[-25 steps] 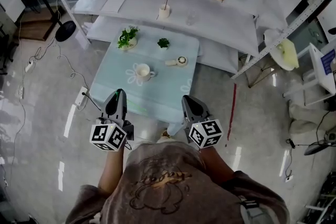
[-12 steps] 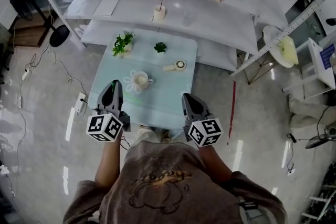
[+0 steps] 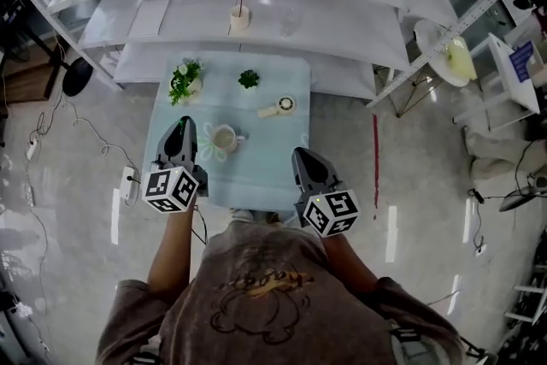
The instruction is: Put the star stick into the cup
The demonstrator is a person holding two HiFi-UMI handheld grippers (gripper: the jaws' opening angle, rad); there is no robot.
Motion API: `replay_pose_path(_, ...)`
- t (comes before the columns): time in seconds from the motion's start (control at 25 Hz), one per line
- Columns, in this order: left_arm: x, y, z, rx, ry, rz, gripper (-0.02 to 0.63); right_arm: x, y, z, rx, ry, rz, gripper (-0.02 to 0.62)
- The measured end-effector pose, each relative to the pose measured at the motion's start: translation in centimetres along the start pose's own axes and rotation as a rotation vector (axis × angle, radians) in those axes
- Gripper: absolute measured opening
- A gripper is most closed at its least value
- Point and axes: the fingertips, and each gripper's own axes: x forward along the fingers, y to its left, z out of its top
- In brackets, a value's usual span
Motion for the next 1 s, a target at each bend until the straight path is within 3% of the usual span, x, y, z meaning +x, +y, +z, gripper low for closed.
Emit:
replay_pose_path(0.48,7.2,3.1,-5.6,-0.009,0.076,-0.039,0.034,0.2,-3.0,-0.2,0.016,0.005,-0.123,0.005)
replay_pose_path(1.0,10.4,4.1,-12.9,-0.007,0.228,-0.082,0.034,-0.6,-5.9,-0.6,0.036,0.022,-0.246,0.005)
